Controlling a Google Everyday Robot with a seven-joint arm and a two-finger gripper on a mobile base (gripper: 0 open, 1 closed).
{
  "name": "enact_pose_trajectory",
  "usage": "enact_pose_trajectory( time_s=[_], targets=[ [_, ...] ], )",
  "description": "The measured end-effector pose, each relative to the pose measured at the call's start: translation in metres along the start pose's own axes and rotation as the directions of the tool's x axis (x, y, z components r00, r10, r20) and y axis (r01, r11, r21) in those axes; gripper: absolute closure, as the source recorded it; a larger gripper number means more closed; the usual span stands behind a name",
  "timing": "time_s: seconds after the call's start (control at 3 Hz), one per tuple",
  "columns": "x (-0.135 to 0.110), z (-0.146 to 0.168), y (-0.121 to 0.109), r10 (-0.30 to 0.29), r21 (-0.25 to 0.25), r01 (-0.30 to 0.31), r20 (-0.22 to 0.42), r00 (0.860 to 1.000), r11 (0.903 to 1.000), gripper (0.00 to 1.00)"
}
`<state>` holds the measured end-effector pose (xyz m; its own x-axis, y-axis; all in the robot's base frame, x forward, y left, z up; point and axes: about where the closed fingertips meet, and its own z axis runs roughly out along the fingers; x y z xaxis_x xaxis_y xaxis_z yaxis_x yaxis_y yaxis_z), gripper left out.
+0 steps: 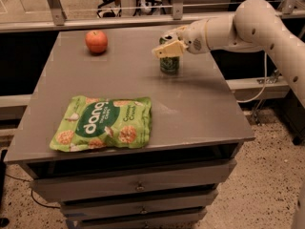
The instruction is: Move green can near green rice chip bag
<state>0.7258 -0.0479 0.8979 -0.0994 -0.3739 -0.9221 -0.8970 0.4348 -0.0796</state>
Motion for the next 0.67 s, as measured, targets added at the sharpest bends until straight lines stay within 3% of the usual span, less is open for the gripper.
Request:
enact_pose_trajectory(
  time_s=[0.67],
  targets=[
    [-0.018, -0.044, 0.019, 0.006, -0.046, -0.005, 0.024, 1.0, 0.9989, 0.87]
  ],
)
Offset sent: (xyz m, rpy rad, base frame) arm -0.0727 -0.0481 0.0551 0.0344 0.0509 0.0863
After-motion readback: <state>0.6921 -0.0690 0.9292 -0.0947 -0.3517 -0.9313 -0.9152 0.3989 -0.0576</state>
